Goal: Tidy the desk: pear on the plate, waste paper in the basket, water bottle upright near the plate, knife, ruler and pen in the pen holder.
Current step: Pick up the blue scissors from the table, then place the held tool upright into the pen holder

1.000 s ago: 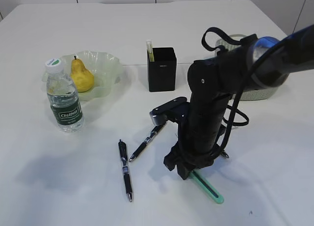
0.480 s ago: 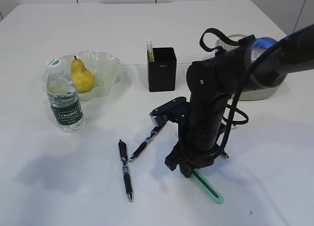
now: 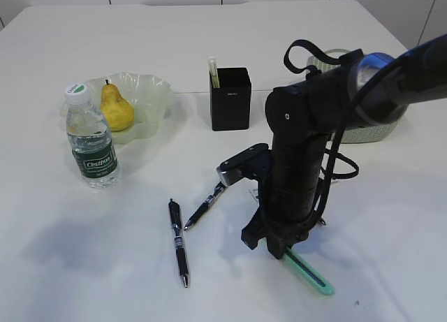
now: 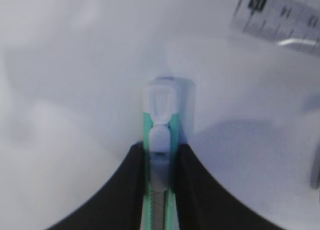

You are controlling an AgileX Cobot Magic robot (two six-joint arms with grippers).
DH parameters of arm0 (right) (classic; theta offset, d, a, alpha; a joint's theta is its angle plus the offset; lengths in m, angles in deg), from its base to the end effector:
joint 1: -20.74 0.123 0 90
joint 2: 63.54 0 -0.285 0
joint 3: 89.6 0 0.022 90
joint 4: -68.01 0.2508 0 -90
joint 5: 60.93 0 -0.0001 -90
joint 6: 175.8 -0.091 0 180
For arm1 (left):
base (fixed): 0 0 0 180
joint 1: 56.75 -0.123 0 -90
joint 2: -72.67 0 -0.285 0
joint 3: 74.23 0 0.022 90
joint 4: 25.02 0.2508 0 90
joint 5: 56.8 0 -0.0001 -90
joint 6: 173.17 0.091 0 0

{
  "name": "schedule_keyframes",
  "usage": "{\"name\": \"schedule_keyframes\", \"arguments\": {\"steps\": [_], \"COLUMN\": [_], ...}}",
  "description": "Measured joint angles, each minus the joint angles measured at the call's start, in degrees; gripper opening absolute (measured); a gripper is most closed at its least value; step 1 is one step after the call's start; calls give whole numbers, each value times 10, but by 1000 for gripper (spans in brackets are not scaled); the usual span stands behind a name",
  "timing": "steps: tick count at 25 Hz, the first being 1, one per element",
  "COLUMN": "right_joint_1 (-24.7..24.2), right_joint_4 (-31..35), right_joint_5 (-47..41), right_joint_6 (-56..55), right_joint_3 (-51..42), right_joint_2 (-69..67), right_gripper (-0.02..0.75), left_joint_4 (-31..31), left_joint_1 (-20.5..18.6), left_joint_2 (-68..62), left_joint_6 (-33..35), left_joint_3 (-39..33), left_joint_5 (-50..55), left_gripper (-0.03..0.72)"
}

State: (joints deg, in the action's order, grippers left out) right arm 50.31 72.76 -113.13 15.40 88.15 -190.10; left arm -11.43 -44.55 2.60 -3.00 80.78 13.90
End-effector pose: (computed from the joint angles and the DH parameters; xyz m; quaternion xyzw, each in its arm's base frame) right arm 0.3253 0.1914 0.1211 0.3239 -0.9455 -0.0307 0.0139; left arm 0.1774 -0.0177 0.3049 0.0453 0.9846 0.0900 0.1429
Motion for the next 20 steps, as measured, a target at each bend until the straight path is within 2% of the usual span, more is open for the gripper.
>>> {"name": "schedule_keyframes", "arguments": {"steps": [8, 20], "right_joint_1": [0, 0], "right_joint_4": [24, 34], "right_joint_5": [-151, -165], "right_joint_6": [0, -30], "right_joint_3": [44, 153], "right_joint_2": [-1, 29], "right_gripper": [155, 155], "left_joint_4": [0, 0], "left_joint_1": [0, 0], "left_joint_2": [0, 0], "left_joint_6": [0, 0], "left_joint_3": [0, 0], "left_joint_5": [0, 0], "left_gripper": [520, 520]}}
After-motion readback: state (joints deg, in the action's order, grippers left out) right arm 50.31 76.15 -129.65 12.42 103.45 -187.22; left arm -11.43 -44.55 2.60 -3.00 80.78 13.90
